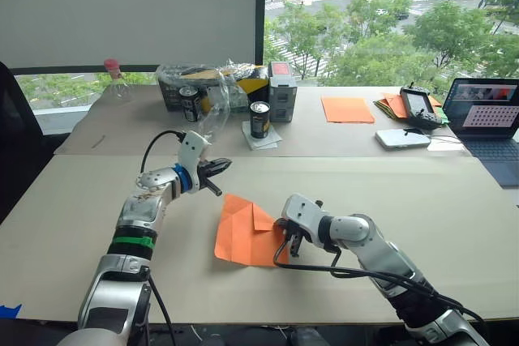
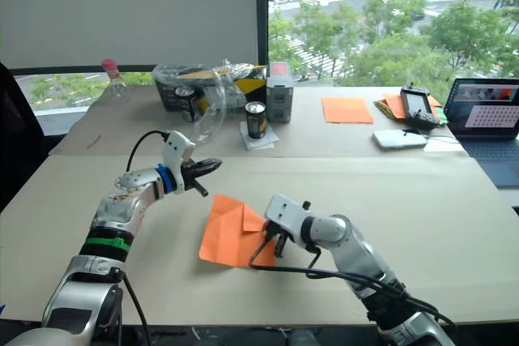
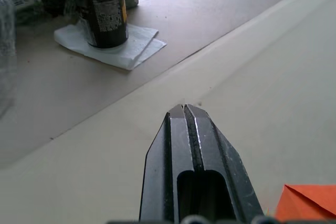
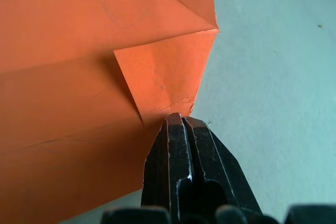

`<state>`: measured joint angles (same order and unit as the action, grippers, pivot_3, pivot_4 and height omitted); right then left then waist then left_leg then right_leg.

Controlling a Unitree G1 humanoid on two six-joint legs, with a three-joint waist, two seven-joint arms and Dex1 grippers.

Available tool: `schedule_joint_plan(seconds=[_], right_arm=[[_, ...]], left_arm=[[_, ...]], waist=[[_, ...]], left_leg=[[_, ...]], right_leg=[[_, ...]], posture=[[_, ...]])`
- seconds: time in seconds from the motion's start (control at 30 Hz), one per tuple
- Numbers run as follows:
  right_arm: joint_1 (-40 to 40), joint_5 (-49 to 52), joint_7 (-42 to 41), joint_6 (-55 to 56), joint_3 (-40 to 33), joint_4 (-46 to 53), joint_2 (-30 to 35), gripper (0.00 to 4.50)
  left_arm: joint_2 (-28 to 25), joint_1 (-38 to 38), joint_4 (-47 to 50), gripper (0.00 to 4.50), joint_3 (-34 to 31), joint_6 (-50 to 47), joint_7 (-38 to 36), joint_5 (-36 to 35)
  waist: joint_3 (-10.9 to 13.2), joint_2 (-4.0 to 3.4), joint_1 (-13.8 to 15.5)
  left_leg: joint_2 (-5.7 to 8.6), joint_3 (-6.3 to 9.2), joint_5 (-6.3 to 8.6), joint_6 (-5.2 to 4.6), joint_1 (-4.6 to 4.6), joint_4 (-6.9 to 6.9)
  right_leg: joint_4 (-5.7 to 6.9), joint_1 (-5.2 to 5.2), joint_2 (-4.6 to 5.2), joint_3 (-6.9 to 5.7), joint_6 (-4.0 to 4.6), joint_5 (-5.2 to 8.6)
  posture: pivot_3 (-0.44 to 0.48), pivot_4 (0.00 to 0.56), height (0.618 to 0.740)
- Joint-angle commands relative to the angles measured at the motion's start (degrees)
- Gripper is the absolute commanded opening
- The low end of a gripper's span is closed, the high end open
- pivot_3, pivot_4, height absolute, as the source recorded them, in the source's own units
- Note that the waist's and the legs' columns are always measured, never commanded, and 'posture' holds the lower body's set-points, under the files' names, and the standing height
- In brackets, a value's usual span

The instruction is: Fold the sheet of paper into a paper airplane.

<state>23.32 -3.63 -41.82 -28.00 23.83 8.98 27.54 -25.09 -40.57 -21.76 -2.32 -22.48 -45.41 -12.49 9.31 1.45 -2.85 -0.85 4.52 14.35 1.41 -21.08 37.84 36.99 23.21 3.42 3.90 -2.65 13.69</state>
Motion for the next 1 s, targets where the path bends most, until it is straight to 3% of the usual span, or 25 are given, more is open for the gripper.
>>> schedule_joint_plan(seconds=[0.03,0.07,0.33,0.67,1.0], right_arm=[[-0.64,-1.93,-0.06,1.64,1.99,-2.85,-0.4,0.01],[-0.4,-2.21,-0.14,2.54,2.29,-3.21,-0.6,0.0],[0.83,-2.48,-1.87,6.0,2.76,-5.73,-3.07,0.0],[1.47,-3.26,-2.81,6.74,2.95,-7.67,-4.84,0.0],[1.89,-3.66,-2.1,6.34,1.4,-8.02,-4.56,0.0]], left_arm=[[-2.69,2.56,7.64,0.0,-2.24,-8.77,-1.11,-4.33],[-3.25,3.79,9.82,0.54,-2.76,-12.2,-1.09,-5.73],[-4.78,10.45,22.86,3.12,-5.41,-32.84,1.01,-15.3],[-2.64,12.99,24.77,3.12,-5.28,-39.12,8.1,-17.28],[0.71,12.05,25.04,0.03,-3.2,-38.51,9.41,-18.41]], waist=[[0.0,0.0,-0.19],[0.0,0.0,-0.32],[0.05,0.04,-0.6],[0.05,0.04,-0.68],[0.05,0.04,-0.58]], left_leg=[[0.0,0.0,0.0,0.0,0.0,-0.01],[-0.01,0.0,0.0,0.0,0.01,-0.01],[-0.02,0.02,0.0,0.0,-0.02,-0.03],[-0.02,0.03,0.0,0.01,0.0,-0.05],[-0.01,0.03,0.0,0.02,0.0,-0.05]], right_leg=[[0.01,0.0,0.0,0.0,0.0,0.0],[0.01,0.0,0.0,0.0,0.0,0.0],[0.01,0.05,0.0,0.0,0.0,0.0],[0.0,0.05,0.0,0.0,0.01,0.0],[0.0,0.04,0.01,0.0,0.02,0.0]], posture=[[0.0,0.15,0.73],[0.0,0.15,0.73],[0.0,0.15,0.73],[0.0,0.15,0.73],[0.0,0.15,0.73]])
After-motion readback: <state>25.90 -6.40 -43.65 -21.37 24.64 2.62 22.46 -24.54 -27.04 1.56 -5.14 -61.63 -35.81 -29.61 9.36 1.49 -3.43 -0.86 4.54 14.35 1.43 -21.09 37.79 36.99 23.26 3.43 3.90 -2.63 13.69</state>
